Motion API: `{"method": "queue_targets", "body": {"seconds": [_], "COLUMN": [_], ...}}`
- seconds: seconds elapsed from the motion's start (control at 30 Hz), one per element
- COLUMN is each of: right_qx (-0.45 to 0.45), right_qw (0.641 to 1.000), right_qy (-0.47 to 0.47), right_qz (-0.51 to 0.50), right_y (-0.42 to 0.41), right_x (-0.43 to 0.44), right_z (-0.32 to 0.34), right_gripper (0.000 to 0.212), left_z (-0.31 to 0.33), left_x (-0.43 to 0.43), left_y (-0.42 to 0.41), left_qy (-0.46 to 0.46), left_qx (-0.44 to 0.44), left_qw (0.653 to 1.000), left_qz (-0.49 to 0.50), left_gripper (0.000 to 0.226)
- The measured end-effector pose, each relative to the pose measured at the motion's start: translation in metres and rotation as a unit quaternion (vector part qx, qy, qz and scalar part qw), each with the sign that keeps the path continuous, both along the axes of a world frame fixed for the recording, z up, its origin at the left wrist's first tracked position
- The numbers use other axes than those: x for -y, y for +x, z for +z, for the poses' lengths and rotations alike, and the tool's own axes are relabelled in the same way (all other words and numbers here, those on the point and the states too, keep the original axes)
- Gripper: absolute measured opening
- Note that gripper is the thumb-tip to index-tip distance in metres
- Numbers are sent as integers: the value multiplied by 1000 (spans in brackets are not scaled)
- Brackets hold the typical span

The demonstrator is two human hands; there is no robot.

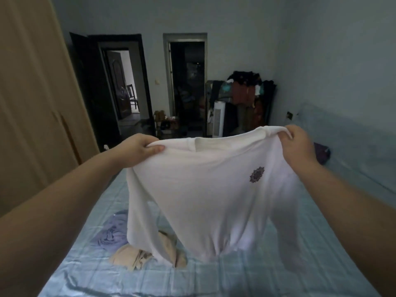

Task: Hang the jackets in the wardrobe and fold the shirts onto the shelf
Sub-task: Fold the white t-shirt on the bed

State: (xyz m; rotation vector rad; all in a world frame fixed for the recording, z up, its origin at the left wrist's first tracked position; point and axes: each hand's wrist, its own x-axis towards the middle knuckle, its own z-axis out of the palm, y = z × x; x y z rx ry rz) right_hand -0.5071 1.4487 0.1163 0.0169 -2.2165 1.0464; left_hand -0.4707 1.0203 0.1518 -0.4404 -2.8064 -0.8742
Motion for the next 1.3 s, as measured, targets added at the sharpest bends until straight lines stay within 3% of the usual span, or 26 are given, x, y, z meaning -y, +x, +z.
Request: {"method": "queue_targets", "body": {"seconds": [0.17,0.3,0.57,0.67,0.97,1.17,1.3], "right_qx": [0,41,173,240,377,400,406], "right_qw": [996,985,965,940,894,888,899], "right_qy": [63,107,184,239,233,218,165], "right_qz": [-67,-128,-76,-36,70,57,21], "right_y": [37,42,-35,-87,-290,-402,-461], "right_x": [-35,-73,-127,-151,-216,-235,-228], "right_z": [19,19,-27,-75,-281,-414,-497], "right_gripper": [47,65,52,42,26,19,18], "left_z": [-3,-22,-94,-146,-340,-457,-524], "left_x": [-17,-39,-100,-130,-216,-254,-268], "left_y": [9,-4,-95,-149,-318,-425,-490], "left_qy": [124,134,96,42,-36,-29,-56], "left_qx": [-68,-79,11,56,171,233,221], "left_qw": [990,987,994,996,974,944,934], "left_qz": [12,31,60,58,143,232,276], "left_gripper": [22,24,32,30,23,25,27]}}
